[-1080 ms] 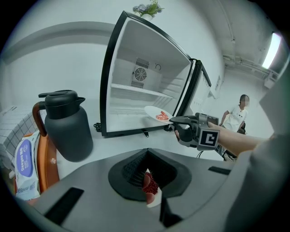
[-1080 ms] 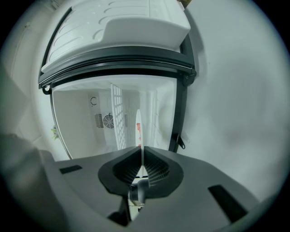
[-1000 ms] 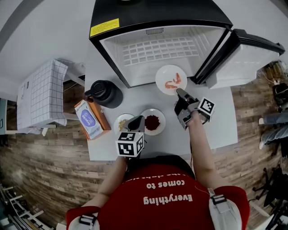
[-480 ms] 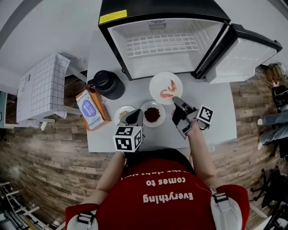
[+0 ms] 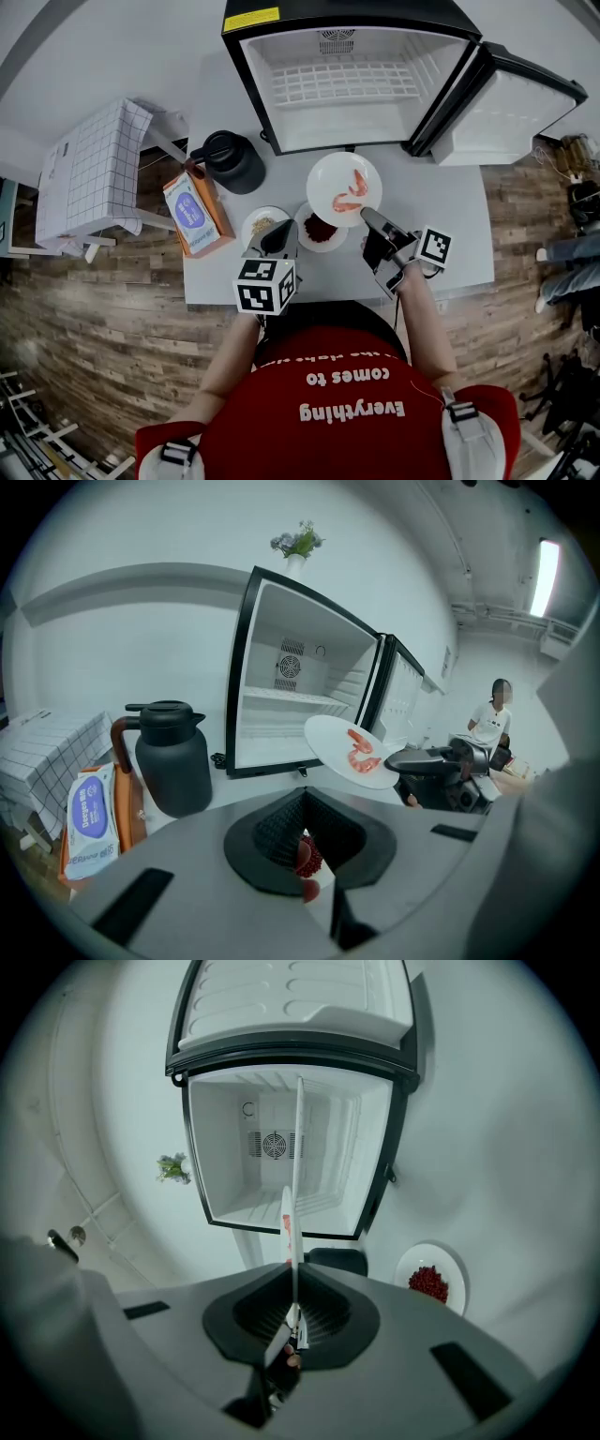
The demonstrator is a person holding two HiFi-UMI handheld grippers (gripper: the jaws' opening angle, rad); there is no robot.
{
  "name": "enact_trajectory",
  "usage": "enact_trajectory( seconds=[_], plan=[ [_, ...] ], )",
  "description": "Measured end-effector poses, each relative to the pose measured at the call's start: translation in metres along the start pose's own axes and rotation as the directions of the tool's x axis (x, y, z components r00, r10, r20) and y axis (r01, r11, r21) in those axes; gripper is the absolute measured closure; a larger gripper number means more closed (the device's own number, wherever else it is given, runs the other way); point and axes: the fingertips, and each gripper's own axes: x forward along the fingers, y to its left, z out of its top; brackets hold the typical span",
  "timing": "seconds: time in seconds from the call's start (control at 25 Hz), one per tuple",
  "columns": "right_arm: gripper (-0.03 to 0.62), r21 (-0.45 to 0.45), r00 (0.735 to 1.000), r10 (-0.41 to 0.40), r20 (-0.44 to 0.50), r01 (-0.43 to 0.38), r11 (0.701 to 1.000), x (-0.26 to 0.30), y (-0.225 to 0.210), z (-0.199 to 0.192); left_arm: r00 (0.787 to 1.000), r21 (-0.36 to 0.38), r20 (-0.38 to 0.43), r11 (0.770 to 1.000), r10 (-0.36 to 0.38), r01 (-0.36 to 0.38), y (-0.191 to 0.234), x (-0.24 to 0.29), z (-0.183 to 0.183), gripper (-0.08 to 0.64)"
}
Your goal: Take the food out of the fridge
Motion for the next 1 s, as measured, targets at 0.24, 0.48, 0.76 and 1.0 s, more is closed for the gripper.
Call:
enact_trajectory(
  seconds=[0.24,0.48,0.76,1.0],
  plan=[
    [0.568,-0.066,0.999,0.042,-0.031,-0.044,0.997,-0.004,0.024,-0.012,0.999,-0.010,0.042,1.000,-0.026,0.026,-0.006,-0.014,0.013,0.554],
    [0.568,-0.114,0.997,0.065,-0.039,-0.069,0.991,-0.011,0.039,-0.013,0.998,-0.009,0.061,0.999,-0.030,0.031,-0.008,-0.019,0.018,0.554],
    [0.568,-0.177,0.996,0.073,-0.048,-0.081,0.981,-0.011,0.051,-0.013,0.998,-0.006,0.062,0.999,-0.033,0.033,-0.007,-0.020,0.017,0.554],
    [0.568,-0.188,0.997,0.063,-0.047,-0.070,0.980,-0.012,0.054,-0.016,0.997,-0.002,0.066,0.999,-0.033,0.033,-0.009,-0.024,0.017,0.554]
  ],
)
